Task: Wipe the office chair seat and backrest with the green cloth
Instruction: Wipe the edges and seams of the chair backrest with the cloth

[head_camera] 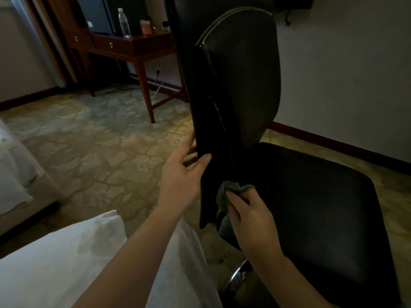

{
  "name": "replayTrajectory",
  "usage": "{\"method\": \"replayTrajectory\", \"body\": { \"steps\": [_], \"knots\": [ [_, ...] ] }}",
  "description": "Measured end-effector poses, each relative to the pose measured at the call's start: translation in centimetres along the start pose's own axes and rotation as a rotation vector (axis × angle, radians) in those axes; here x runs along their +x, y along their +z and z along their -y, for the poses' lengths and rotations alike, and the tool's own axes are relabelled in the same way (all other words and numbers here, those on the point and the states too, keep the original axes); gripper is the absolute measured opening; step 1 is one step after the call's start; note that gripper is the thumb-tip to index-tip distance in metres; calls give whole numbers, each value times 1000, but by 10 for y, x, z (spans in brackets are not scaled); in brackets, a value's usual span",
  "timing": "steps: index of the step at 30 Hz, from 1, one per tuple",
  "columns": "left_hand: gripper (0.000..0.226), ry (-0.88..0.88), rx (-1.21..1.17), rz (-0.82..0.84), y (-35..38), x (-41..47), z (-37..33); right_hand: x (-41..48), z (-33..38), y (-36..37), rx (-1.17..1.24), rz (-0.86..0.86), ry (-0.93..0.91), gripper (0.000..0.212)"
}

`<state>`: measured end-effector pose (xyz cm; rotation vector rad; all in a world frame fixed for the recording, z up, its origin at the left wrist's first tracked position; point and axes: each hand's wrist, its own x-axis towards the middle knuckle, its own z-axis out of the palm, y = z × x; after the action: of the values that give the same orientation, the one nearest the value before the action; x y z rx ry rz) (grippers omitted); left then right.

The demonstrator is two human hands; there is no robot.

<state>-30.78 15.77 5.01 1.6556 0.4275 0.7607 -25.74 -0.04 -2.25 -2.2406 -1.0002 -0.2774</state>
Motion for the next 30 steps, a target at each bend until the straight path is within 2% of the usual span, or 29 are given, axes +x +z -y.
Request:
{"method": "replayTrajectory", "body": {
  "steps": [3, 6, 10, 13, 17, 20, 24, 30],
  "knots": [
    [58, -9, -25, -6, 1, -2, 0, 12, 15, -6, 100, -10, 10, 40],
    [57, -2, -35, -9, 0, -3, -2, 26, 28, 2, 26, -62, -57, 36],
    [58, 10, -40, -6, 0, -2, -3, 34, 30, 18, 13, -55, -11, 24],
    [57, 20, -30, -9, -1, -2, -1, 32, 27, 23, -6, -76, -32, 23],
    [59, -6, -50, 12, -4, 1, 3, 23, 20, 30, -87, 23, 25, 30],
    [64, 7, -16, 22, -6, 1, 4, 10, 10, 31, -50, 134, 108, 35],
    [71, 78, 29, 1, -4, -3, 9, -3, 3, 24, 96, 23, 104, 40],
    [73, 105, 5, -22, -3, -7, 14, 16, 13, 17, 124, -103, 15, 40]
  ]
}}
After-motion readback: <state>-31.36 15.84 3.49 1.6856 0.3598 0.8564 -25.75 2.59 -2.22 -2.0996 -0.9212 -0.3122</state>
